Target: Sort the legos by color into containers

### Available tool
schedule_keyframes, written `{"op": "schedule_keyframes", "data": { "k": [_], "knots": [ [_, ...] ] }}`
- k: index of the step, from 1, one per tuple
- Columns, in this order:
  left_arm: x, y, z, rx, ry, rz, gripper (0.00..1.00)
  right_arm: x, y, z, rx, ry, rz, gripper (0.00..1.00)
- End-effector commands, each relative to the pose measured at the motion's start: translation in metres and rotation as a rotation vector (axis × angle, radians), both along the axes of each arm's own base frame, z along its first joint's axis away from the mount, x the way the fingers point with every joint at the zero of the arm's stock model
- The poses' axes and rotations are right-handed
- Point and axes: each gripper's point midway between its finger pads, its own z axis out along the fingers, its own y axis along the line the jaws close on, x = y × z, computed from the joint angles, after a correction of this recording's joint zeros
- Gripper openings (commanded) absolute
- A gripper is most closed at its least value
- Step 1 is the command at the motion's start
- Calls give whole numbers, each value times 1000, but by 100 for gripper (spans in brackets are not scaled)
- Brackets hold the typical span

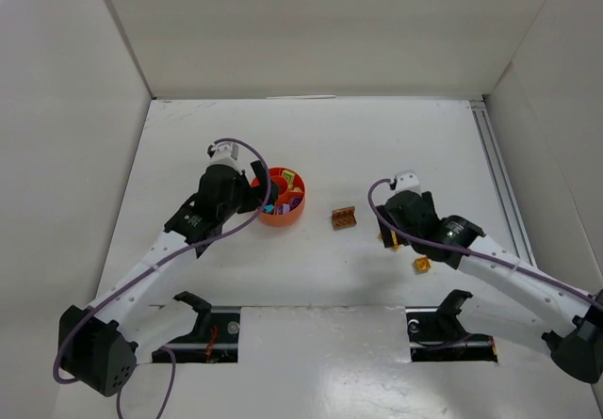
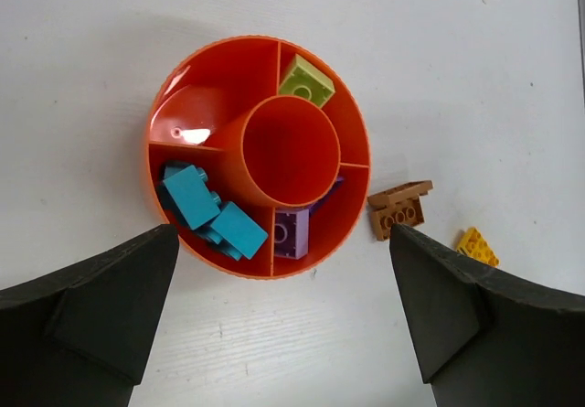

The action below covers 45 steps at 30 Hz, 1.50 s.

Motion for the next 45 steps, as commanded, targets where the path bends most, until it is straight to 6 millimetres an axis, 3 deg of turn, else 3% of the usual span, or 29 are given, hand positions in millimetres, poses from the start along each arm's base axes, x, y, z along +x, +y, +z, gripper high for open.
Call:
{"op": "schedule_keyframes", "data": {
  "k": [1,8,14,17,24,29,35,42,45],
  "knots": [
    [-2,-12,39,-38,-104,-82,100,11,21,-9,11,27,111,86],
    [-7,-15,35,-52,-100,-110,100,21,22,-47,-35,139,170,84],
    [-2,-12,34,-53,-99,-73,100,34,11,-62,10,209,154,84],
    [0,-13,33,-46,-103,-77,100,41,22,-69,62,215,211,84],
    [4,-8,30,-34,-98,-38,100,29,26,-97,66,299,258,82],
    [7,-4,30,-23,-104,-15,100,23,20,-111,70,344,180,79],
    [7,-2,30,-19,-105,-7,100,21,13,-112,63,338,115,63],
    [4,-1,37,-23,-113,-7,100,22,13,-110,67,330,116,63],
    [2,0,38,-25,-116,-7,100,22,13,-110,67,330,116,49]
  ]
}}
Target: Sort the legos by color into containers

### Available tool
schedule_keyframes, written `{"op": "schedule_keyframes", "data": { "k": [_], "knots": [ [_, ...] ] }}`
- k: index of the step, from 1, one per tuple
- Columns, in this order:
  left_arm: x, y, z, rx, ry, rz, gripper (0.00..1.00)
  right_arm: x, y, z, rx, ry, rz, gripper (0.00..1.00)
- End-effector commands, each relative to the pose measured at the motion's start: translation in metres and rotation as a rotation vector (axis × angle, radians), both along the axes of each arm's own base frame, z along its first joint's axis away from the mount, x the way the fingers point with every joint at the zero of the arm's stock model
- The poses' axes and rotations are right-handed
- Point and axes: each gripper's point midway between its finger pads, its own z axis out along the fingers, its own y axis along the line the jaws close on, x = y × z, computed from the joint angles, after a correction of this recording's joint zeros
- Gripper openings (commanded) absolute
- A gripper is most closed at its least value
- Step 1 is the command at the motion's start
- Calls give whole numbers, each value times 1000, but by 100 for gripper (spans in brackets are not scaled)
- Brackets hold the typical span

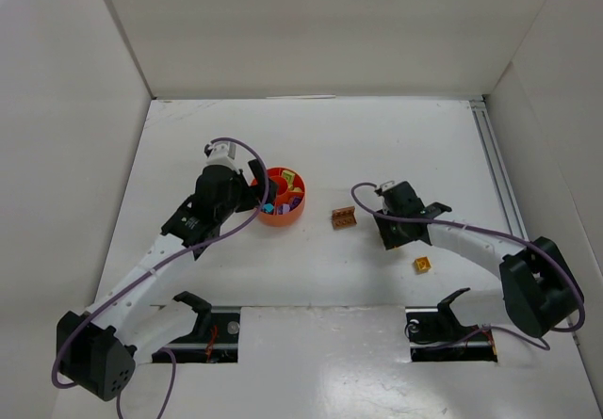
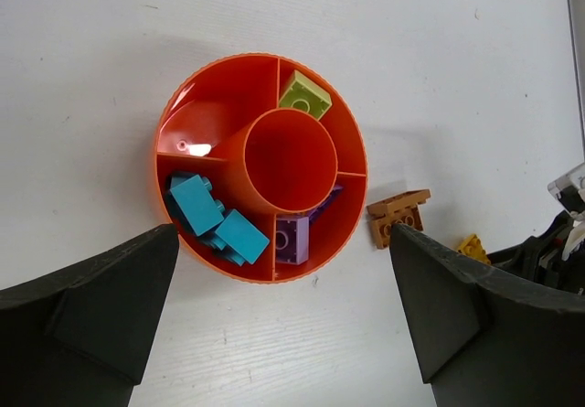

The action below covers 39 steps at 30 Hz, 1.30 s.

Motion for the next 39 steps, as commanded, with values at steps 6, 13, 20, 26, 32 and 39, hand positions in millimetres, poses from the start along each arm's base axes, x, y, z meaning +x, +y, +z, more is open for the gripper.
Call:
{"op": "schedule_keyframes", "data": {
  "k": [6,13,20,26,32,39],
  "knots": [
    [0,-5,31,-47,-75,-23,100,10,7,8,20,-61,-4,33],
    [-10,-28,44,-105,-95,-167,100,16,37,30,44,-164,166,21],
    [-48,-91,71,-287,-167,-624,100,17,101,143,303,-519,470,19],
    [-68,-133,76,-350,-143,-808,99,-15,131,208,493,-717,715,19],
    [-63,-157,91,-334,-162,-756,90,-30,146,228,536,-765,808,19],
    [-68,-172,91,-345,-166,-780,80,-31,149,239,542,-793,807,19]
  ]
}}
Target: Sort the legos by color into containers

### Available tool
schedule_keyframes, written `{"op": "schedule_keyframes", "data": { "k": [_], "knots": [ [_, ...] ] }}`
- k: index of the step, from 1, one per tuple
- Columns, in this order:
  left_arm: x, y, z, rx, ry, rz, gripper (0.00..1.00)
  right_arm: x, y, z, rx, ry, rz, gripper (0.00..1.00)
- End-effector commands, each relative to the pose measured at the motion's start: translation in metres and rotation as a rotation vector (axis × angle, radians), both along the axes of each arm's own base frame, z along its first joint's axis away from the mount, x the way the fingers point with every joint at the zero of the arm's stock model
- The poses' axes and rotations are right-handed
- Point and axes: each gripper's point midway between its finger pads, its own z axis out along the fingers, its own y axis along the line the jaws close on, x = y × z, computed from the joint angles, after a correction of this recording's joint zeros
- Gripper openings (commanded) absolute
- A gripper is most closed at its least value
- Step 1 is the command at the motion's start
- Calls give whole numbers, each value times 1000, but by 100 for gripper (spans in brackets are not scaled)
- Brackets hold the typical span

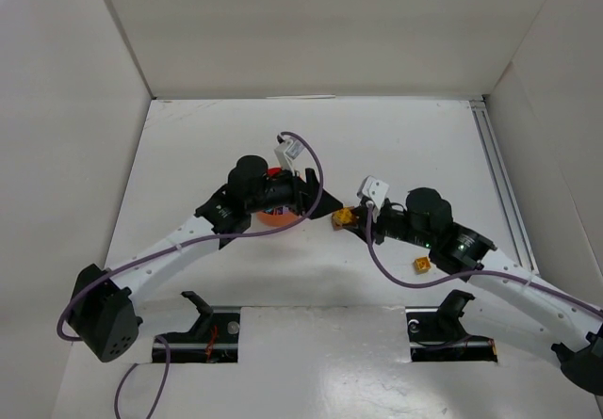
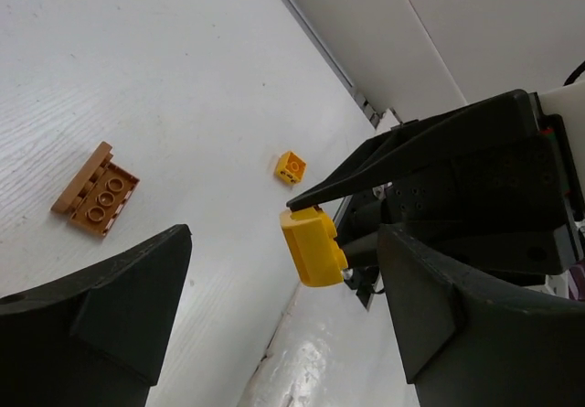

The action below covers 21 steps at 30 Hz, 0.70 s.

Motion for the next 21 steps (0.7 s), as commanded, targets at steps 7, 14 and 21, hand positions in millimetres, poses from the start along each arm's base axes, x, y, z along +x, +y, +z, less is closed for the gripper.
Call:
{"op": "schedule_keyframes", "data": {
  "k": [7,14,21],
  "knots": [
    [-6,-33,12,45,-56,-13,57,5,12,52,103,-113,25,19],
    [-7,-33,16,41,-57,-22,26,7,6,61,127,-125,-24,19],
    [-8,-25,21,43,-66,11,0,12,2,48,92,-105,-58,35]
  ]
}}
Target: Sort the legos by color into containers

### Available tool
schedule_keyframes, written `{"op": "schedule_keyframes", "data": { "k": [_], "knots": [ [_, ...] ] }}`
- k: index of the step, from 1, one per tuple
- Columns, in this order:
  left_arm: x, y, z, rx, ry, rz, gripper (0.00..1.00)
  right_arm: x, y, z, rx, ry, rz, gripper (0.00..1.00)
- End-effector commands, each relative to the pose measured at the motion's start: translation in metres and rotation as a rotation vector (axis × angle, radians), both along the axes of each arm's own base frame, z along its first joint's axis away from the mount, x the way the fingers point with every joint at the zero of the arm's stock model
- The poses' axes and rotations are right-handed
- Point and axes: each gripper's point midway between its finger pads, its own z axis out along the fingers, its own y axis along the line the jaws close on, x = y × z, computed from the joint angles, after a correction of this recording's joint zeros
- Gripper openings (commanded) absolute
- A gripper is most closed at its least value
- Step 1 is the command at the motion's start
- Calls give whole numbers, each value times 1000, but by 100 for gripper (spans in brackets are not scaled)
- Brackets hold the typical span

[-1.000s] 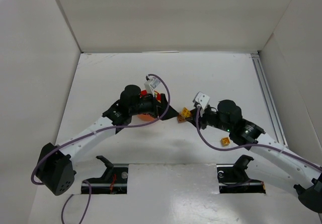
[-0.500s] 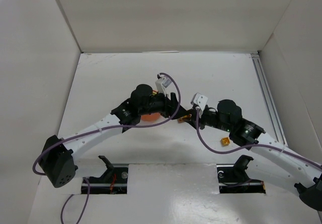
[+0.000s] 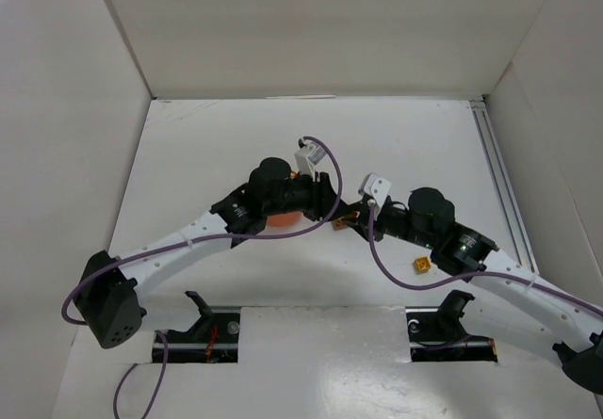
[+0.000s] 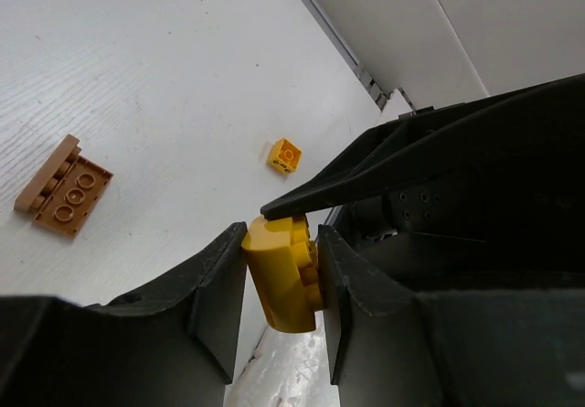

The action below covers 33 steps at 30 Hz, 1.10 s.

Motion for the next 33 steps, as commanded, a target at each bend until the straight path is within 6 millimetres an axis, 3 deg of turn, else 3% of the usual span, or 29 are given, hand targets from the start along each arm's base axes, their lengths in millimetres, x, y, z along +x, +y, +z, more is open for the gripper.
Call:
{"op": "schedule_keyframes", "data": {
  "k": [1,4,5,6,7,8,9,14,15,19,26,33],
  "knots": [
    [6,10,30,-25,-72,48,0,6,2,35,75,-60,-24,42],
    [17,21,28,36,-73,136,0,8,5,37,73,-46,-26,63],
    [29,29,25,73,-85,210,0,7,4,35,67,-40,-26,75],
    [35,34,29,91,-90,256,0,8,5,40,74,-47,-26,80],
    [41,43,29,122,-103,303,0,8,5,35,59,-33,-26,85],
    [47,58,19,176,-84,358,0,9,3,38,58,-36,-38,96],
    [64,76,20,198,-87,448,0,12,0,40,61,-46,-61,100],
    [95,141,25,239,-96,687,0,22,-25,33,10,-17,-206,100],
    [104,163,20,279,-89,773,0,22,-30,32,7,-11,-232,100],
    [127,203,4,361,-95,879,0,26,-46,20,-51,16,-308,100],
    [162,220,-18,456,-87,900,0,24,-50,8,-103,60,-319,100],
    [181,203,-40,531,-94,785,0,25,-59,1,-131,98,-371,100]
  ]
}}
